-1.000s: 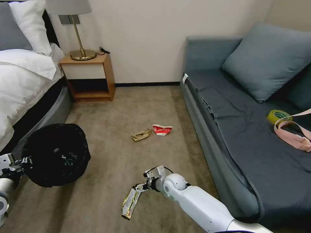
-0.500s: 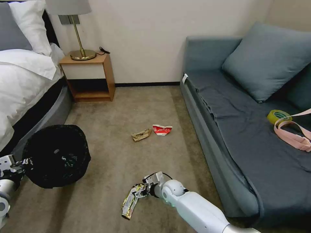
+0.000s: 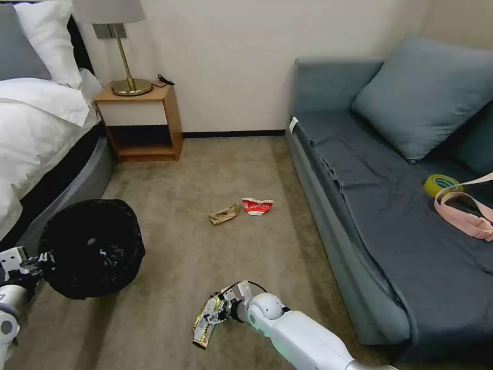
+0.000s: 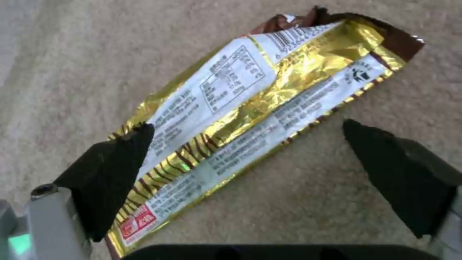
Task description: Pick up the trash bin, then pick up the garbage on the floor and place it into the trash bin.
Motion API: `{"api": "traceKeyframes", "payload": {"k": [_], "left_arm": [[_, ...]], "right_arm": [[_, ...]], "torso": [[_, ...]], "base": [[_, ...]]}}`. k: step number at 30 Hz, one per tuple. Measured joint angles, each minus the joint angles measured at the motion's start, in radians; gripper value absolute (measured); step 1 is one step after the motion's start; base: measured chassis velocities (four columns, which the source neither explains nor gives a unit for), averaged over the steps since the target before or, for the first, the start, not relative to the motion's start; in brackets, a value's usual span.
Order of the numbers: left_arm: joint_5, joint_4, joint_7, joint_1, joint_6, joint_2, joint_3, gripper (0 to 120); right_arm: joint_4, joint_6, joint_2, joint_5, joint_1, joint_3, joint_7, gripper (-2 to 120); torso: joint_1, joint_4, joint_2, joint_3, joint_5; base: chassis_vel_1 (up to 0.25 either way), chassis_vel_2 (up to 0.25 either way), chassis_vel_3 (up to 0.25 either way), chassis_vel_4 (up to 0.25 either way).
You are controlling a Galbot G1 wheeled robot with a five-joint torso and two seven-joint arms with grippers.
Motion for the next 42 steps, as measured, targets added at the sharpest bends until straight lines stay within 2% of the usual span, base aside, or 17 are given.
{"api": "traceKeyframes", "payload": {"k": [16, 20, 22, 24, 26, 35, 40, 42], "left_arm": [[0.003, 0.003, 0.000, -0.001, -0.001, -0.008, 0.002, 2], [0.003, 0.006, 0.001, 0.000, -0.003, -0.010, -0.003, 2], [0.003, 0.006, 0.002, 0.001, -0.004, -0.012, -0.005, 2], [0.004, 0.006, 0.002, 0.003, -0.005, -0.016, -0.005, 2], [0.005, 0.006, 0.003, 0.003, -0.005, -0.017, -0.004, 2], [0.016, -0.001, 0.004, 0.007, -0.008, -0.024, 0.004, 2], [0.019, -0.004, 0.005, 0.008, -0.008, -0.027, 0.008, 2], [0.020, -0.005, 0.005, 0.008, -0.008, -0.027, 0.009, 2]], "right_arm": [[-0.034, 0.015, 0.038, -0.001, 0.001, -0.024, 0.015, 100], [-0.046, 0.025, 0.049, -0.001, 0.007, -0.037, 0.020, 100], [-0.046, 0.026, 0.063, 0.005, 0.009, -0.050, 0.032, 100], [-0.041, 0.023, 0.069, 0.017, 0.016, -0.065, 0.044, 100], [-0.038, 0.021, 0.074, 0.021, 0.019, -0.075, 0.048, 100], [-0.065, 0.045, 0.097, 0.005, 0.028, -0.111, 0.085, 100], [-0.072, 0.052, 0.102, -0.016, 0.032, -0.114, 0.097, 88], [-0.075, 0.056, 0.103, -0.027, 0.035, -0.115, 0.100, 77]], "torso": [[0.000, -0.0013, 0.000, 0.000, -0.0011], [0.000, -0.0008, 0.000, 0.000, -0.0008], [0.000, 0.0003, 0.000, 0.000, 0.0011], [0.000, 0.0005, 0.000, 0.000, -0.0002], [0.000, 0.0007, 0.000, 0.000, 0.0008], [0.000, 0.0000, 0.000, 0.000, 0.0000], [0.000, -0.0003, 0.000, 0.000, -0.0001], [0.000, -0.0002, 0.000, 0.000, -0.0001]], "base": [[0.000, 0.000, 0.000, 0.000], [0.000, 0.000, 0.000, 0.000], [0.000, 0.000, 0.000, 0.000], [0.000, 0.000, 0.000, 0.000], [0.000, 0.000, 0.000, 0.000], [0.000, 0.000, 0.000, 0.000], [0.000, 0.000, 0.000, 0.000], [0.000, 0.000, 0.000, 0.000]]}}
